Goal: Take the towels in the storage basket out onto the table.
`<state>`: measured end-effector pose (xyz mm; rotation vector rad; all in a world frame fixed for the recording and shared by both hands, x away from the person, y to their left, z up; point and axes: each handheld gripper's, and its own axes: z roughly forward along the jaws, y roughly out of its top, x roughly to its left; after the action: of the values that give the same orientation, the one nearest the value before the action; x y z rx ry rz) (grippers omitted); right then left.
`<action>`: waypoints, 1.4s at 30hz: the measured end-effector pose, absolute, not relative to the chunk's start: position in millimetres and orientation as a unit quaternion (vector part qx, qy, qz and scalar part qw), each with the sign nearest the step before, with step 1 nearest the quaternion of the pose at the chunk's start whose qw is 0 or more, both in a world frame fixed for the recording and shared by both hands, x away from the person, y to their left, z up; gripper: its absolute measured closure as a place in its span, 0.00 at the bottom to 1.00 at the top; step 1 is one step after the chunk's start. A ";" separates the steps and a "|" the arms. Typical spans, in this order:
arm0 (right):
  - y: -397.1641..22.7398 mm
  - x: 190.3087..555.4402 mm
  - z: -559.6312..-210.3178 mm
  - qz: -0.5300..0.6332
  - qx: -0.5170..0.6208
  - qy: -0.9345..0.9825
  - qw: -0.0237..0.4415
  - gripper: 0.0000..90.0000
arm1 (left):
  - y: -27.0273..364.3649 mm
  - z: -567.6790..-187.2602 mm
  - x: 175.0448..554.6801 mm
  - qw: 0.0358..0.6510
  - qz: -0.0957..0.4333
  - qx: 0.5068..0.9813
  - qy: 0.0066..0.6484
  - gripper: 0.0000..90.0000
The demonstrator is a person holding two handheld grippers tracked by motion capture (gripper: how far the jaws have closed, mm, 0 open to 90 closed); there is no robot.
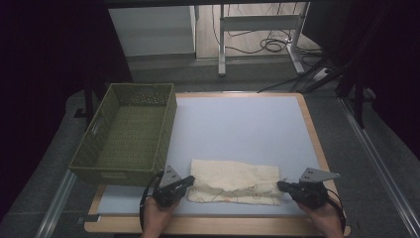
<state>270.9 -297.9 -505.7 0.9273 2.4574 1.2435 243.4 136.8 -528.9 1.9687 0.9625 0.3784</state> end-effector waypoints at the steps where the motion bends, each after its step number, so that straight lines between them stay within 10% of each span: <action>1: -298.4 269.4 -506.7 0.425 0.318 0.840 0.116 0.96 | 137.1 -529.8 241.8 0.443 0.148 0.795 0.388 0.96; 14: -322.9 259.8 -491.2 0.430 0.339 0.825 0.137 0.82 | 151.9 -518.3 235.0 0.468 0.140 0.774 0.403 0.61; 30: -291.4 317.1 -507.3 0.400 0.360 0.833 0.126 0.72 | 116.8 -528.9 283.6 0.408 0.152 0.802 0.408 0.52; 35: -280.3 318.0 -521.2 0.369 0.350 0.849 0.141 0.97 | 113.6 -534.7 284.9 0.398 0.153 0.808 0.408 0.51; 42: -281.2 314.4 -500.8 0.385 0.346 0.840 0.161 0.98 | 113.8 -540.8 285.2 0.379 0.158 0.815 0.409 0.51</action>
<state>314.4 -281.2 -500.8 0.9875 2.3999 1.0993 285.2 113.8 -540.8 2.0825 1.0461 0.4036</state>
